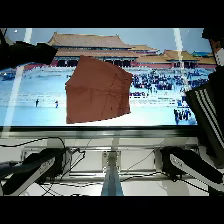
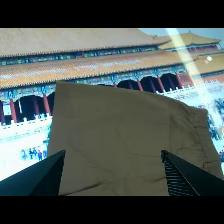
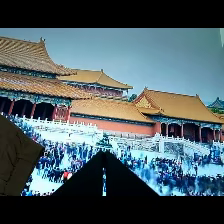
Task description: Fold the clothes and pants, and hang the long-sleeved shirts on hangers.
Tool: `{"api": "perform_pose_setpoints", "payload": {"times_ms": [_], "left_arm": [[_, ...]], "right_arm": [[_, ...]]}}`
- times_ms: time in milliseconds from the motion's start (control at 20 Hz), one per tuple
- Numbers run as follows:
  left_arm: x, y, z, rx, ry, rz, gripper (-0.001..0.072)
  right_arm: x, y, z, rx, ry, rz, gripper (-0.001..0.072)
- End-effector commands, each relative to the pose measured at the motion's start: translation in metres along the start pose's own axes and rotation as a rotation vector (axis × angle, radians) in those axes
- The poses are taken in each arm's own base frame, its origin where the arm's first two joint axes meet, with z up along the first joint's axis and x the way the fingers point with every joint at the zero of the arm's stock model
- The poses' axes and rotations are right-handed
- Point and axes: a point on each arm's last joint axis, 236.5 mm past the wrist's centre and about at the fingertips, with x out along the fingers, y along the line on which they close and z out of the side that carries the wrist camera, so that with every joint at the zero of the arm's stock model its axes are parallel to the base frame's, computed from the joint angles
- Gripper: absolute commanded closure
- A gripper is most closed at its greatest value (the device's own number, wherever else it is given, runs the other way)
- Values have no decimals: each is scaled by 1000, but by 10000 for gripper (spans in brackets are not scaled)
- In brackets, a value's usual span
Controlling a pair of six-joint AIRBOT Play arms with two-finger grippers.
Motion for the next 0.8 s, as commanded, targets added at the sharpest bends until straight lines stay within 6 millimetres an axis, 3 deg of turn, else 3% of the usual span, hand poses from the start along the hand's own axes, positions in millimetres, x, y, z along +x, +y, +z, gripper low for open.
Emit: {"api": "perform_pose_setpoints", "payload": {"times_ms": [0,750], "left_arm": [[0,0,1,0,-1,1,19],[-1,-1,1,-3,-3,-3,20]], "right_arm": [[0,0,0,0,0,1,693],[-1,2,6,-9,-26,7,678]]}}
